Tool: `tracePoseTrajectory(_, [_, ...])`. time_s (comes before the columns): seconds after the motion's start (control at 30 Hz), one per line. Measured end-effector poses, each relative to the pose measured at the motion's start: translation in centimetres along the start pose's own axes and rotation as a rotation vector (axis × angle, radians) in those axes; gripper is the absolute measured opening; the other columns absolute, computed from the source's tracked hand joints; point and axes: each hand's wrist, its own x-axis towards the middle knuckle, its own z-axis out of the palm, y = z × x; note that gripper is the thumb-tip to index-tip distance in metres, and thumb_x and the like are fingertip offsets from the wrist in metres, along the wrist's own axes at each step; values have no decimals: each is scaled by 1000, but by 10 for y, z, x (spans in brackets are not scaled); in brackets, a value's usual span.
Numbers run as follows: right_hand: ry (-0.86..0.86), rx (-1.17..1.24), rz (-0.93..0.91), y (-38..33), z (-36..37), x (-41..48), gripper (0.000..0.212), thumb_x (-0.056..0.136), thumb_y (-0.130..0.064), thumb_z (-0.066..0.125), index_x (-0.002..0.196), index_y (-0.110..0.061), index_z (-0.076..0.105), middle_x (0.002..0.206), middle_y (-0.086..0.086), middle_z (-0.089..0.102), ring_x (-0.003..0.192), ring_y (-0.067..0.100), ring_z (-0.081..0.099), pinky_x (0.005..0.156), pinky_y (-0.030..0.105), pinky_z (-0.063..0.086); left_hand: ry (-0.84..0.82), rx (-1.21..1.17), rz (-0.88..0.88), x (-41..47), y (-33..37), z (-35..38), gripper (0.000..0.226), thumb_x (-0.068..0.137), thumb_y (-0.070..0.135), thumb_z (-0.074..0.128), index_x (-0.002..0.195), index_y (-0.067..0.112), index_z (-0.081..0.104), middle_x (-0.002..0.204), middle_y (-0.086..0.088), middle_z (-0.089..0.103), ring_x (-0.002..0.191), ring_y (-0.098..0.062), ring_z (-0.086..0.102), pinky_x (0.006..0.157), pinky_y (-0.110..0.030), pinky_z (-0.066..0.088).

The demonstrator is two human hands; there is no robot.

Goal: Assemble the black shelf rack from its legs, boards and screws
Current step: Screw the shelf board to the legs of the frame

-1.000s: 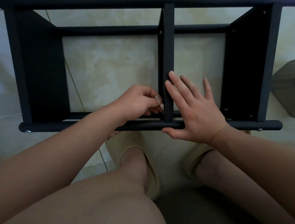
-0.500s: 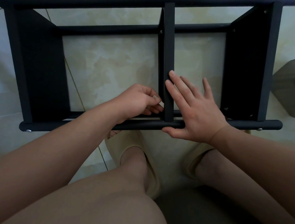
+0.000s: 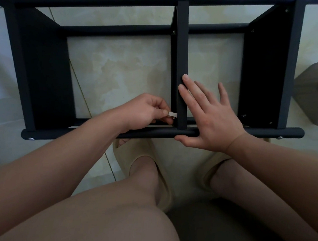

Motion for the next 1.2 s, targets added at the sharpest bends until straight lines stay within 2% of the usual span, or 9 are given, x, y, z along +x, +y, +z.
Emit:
tracePoseTrajectory(0.13, [5,3,-2,0,0,0,108,82,-80,45,160,-12,15,170,7,9,148,36,33,110,75,23,-6,52,26,-2,-1,2,16,98,8,59,88,14,69,72,14,73,57,7,57,57,-8,40])
tracePoseTrajectory(0.43, [11,18,-4,0,0,0,108,82,-79,45,160,-11,16,170,7,10,148,37,34,110,75,24,-49,146,2,-2,-7,7,18,96,14,63,81,22,67,57,14,57,53,-1,48,58,-22,37])
tracePoseTrajectory(0.57, [14,22,-10,1,0,0,107,82,-79,45,160,-11,16,170,6,9,148,37,34,110,75,24,-43,161,2,-2,-7,8,18,96,16,64,79,23,66,55,17,57,52,1,48,56,-18,38])
tracePoseTrajectory(0.7, [-5,20,-11,1,0,0,108,82,-80,45,161,-13,14,171,4,6,149,36,32,112,73,22,42,249,26,-5,0,4,17,97,20,63,81,26,66,76,14,71,68,0,61,68,-25,45])
tracePoseTrajectory(0.9, [-138,93,28,0,-21,1,106,81,-84,37,162,-21,12,170,-7,-4,157,29,8,121,65,5,205,791,-17,-15,37,-41,10,99,26,53,92,28,61,100,3,69,92,-18,60,68,-31,43])
tracePoseTrajectory(1.0, [-68,118,10,9,-48,13,83,88,-73,39,152,-20,41,164,-2,31,156,27,14,123,59,6,324,822,59,-21,69,-63,10,99,26,52,92,28,60,100,3,67,92,-19,59,66,-30,40])
tracePoseTrajectory(1.07, [26,107,40,26,-69,31,69,92,-59,48,147,-17,48,156,3,42,154,29,21,123,56,13,424,839,131,-20,92,-77,10,98,27,51,92,27,59,100,2,66,92,-22,58,72,-32,46])
tracePoseTrajectory(1.13, [100,80,121,46,-88,54,66,94,-45,60,151,-16,43,157,6,39,154,32,19,123,54,13,486,855,176,-14,116,-89,11,100,27,48,92,26,56,99,0,62,91,-26,57,78,-37,49])
tracePoseTrajectory(1.2, [75,43,226,66,-103,81,73,95,-40,61,158,-21,29,163,4,27,155,31,10,123,51,7,511,891,180,-3,137,-102,10,101,24,45,97,22,54,99,-4,60,86,-26,55,70,-36,44])
